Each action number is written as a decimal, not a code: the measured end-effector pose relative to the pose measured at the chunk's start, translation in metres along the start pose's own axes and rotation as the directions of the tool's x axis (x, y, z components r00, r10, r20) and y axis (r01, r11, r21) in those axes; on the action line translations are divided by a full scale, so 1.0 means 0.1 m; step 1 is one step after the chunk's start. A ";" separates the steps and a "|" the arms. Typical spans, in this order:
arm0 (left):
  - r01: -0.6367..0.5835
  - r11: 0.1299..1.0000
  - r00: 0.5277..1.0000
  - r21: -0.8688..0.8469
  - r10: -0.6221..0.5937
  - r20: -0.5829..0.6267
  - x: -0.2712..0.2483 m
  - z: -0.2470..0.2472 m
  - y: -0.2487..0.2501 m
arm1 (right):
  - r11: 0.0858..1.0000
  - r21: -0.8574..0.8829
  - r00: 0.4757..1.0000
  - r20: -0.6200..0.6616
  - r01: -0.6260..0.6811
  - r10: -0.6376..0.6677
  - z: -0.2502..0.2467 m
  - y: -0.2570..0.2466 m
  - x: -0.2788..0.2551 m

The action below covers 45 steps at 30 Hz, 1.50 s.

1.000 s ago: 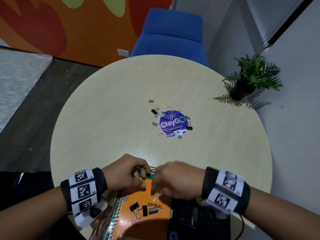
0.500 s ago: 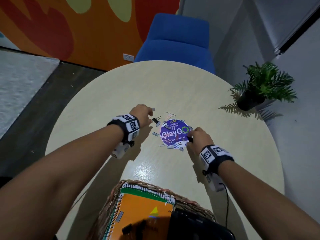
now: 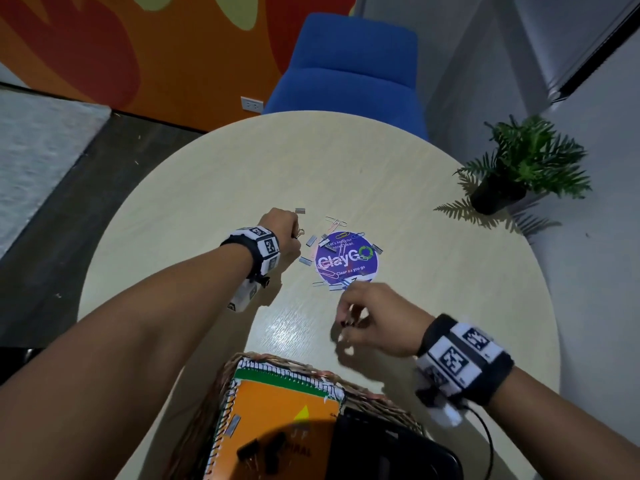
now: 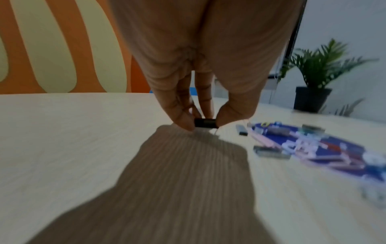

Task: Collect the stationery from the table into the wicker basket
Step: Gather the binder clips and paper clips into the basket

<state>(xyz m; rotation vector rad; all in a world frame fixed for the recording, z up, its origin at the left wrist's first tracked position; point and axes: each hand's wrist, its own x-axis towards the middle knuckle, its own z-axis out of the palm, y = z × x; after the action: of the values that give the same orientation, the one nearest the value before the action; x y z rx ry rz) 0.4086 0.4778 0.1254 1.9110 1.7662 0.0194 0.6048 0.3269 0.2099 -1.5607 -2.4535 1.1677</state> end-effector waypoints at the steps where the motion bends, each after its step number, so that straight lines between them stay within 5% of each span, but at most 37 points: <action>1: 0.005 0.999 1.000 -0.050 -0.004 0.006 -0.04 -0.05 -0.03 | 0.997 0.031 0.997 0.038 0.066 -0.067 0.05 -0.15 -0.10; 5: -0.042 0.945 0.998 -0.324 0.055 0.031 -0.40 -0.33 -0.11 | 0.960 0.134 0.938 0.219 0.245 -0.270 0.35 -0.48 -0.38; 9: -0.170 0.913 0.966 -0.372 0.229 0.121 -1.10 -0.54 -0.17 | 0.962 0.164 0.931 0.259 0.220 -0.257 0.33 -0.52 -0.39; 16: -0.284 0.885 0.873 -0.368 0.398 0.282 -2.10 -0.38 -0.43 | 0.979 0.201 0.999 0.019 -0.046 0.043 -0.13 -0.07 -0.17; 22: -0.453 0.863 0.757 -0.225 0.506 0.414 -2.54 -0.05 -0.44 | 0.946 0.093 0.911 -0.253 -0.311 0.325 -0.34 0.63 0.31; 25: -0.445 0.869 0.824 -0.215 0.491 0.281 -2.26 -0.21 -0.38 | 0.919 0.075 0.856 -0.340 -0.387 0.388 -0.33 0.88 0.58; 27: -0.415 0.894 0.893 -0.168 0.436 0.113 -1.90 -0.41 -0.31 | 0.926 -0.034 0.875 -0.341 -0.377 0.344 -0.29 0.98 0.75; 32: -0.350 0.936 0.925 0.013 0.348 -0.150 -0.72 -0.61 -0.18 | 0.911 -0.194 0.910 -0.283 -0.365 0.304 -0.15 1.09 0.92; 38: -0.291 0.940 0.951 0.178 0.305 -0.057 0.29 -0.22 -0.03 | 0.901 -0.106 0.853 -0.382 -0.422 0.355 0.00 1.16 0.82; 45: -0.234 0.916 0.971 0.327 0.237 0.031 0.61 0.04 0.06 | 0.862 -0.112 0.835 -0.338 -0.494 0.435 0.05 1.17 0.59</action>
<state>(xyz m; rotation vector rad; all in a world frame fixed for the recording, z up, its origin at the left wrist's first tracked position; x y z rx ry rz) 0.4242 0.5326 0.1032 2.3580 1.6118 -0.1924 0.6642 0.3966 0.1153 -2.2942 -2.0963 0.6464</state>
